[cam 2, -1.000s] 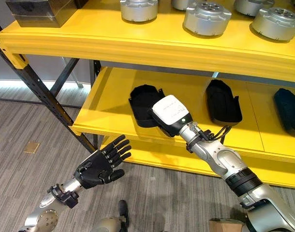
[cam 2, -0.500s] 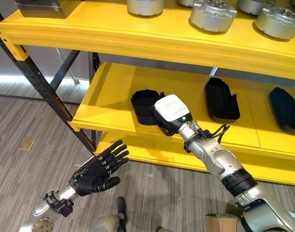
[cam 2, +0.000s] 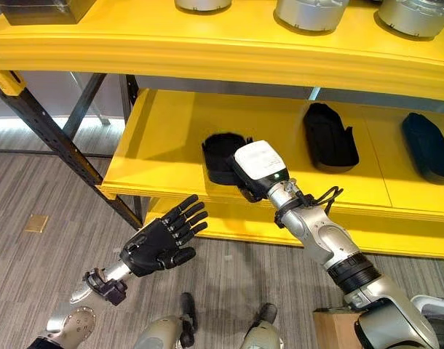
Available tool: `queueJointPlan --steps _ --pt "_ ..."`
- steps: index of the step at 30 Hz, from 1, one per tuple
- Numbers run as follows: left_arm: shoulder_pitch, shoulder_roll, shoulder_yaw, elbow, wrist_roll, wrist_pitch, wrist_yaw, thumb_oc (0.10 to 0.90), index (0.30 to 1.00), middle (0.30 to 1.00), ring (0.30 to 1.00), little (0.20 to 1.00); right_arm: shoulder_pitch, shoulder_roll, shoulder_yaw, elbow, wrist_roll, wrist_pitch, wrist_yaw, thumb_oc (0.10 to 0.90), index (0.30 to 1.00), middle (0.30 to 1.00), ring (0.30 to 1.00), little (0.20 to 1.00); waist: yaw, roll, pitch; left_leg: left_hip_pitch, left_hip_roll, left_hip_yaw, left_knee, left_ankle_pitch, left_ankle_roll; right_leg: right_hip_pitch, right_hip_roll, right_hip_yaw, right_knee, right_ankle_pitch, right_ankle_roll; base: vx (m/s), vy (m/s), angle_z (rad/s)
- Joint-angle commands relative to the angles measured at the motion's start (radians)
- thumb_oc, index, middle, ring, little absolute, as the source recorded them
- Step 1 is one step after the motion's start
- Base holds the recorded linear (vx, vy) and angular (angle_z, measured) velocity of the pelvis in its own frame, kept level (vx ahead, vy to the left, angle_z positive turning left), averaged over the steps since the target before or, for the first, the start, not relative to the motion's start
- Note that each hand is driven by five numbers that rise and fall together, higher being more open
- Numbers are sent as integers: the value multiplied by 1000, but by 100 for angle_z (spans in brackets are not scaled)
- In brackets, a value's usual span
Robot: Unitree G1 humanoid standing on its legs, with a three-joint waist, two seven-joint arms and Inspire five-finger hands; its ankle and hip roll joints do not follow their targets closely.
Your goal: Move parts from the plastic box to the shelf.
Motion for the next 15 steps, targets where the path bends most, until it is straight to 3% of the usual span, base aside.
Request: queueJointPlan --steps 1,9,15 --pt "10 -28 -8 -145 -69 -79 -59 900 1000 1000 1000 1000 -211 -24 -73 -61 34 5 -53 400 300 300 300 300 17 20 -50 90 88 -4 24 -144 -71 0 34 -15 106 -103 22 42 -127 6" --pt "50 -27 -11 -152 -69 -68 -69 900 1000 1000 1000 1000 -245 -21 -40 -33 30 17 -40 400 300 300 300 300 21 30 -65 97 110 -19 5 -122 -83 18 59 -20 117 -140 7 61 -43 -6" --pt "38 -28 -18 -157 -67 -45 -53 900 1000 1000 1000 1000 -274 4 -29 1 14 49 -27 400 300 300 300 300 26 38 -55 88 112 -30 19 -129 -81 -6 50 -10 148 -144 6 25 10 6"
